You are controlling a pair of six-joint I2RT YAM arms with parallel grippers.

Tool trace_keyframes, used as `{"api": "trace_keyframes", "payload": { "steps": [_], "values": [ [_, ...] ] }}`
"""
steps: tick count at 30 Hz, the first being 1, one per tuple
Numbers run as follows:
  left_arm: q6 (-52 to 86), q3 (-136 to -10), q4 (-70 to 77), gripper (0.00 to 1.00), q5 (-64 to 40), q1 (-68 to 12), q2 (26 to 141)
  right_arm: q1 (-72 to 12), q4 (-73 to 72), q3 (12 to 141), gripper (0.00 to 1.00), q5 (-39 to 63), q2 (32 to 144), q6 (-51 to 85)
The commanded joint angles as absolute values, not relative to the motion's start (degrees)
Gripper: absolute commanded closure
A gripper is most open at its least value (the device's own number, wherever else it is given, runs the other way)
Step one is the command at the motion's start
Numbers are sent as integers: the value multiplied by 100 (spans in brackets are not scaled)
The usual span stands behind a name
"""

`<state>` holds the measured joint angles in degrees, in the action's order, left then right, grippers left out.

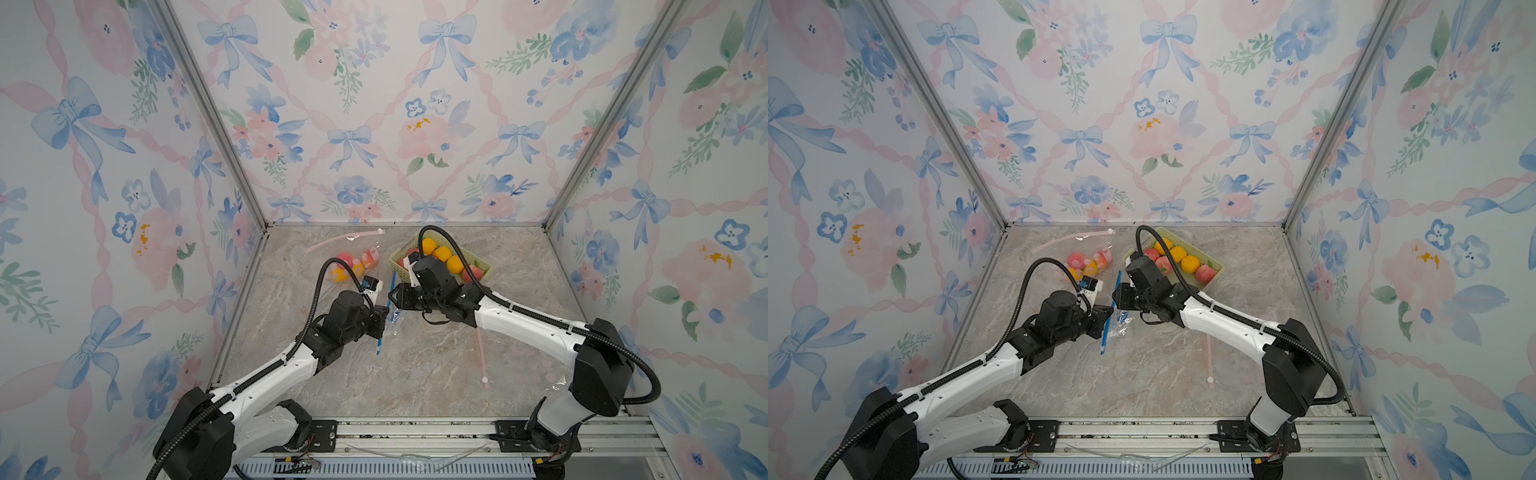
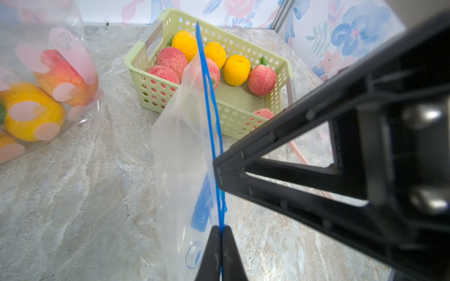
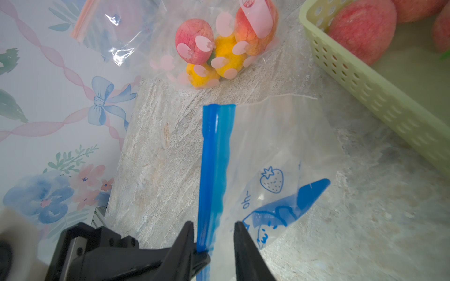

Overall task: Place the peach in a zip-top bag and seal the zipper
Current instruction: Open the zipper of the food storage bag.

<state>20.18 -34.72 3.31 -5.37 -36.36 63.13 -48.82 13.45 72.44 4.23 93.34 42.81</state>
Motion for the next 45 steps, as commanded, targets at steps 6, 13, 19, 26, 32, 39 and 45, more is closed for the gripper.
{"api": "trace_keyframes", "payload": {
  "steps": [6,13,19,26,32,39,45],
  "values": [
    [2092,-3437,457,100,-598,-3665,6349,-4825,1322,7291,72,431,9439,4289],
    [2101,-3437,461,100,-565,-3665,6342,-4823,1366,7242,75,392,9426,4310],
    [2135,-3428,487,100,-519,-3665,6345,-4818,1337,7146,79,360,9376,4334],
    [2137,-3426,519,100,-571,-3665,6346,-4818,1413,7124,82,293,9419,4369],
    [2058,-3377,596,100,-721,-3686,6449,-4821,1454,7218,82,282,9524,4374],
    [1978,-3364,673,100,-678,-3744,6526,-4807,1692,7397,83,220,9780,4405],
    [1960,-3352,721,100,-702,-3762,6621,-4811,1471,7314,84,421,9806,4480]
  ]
}}
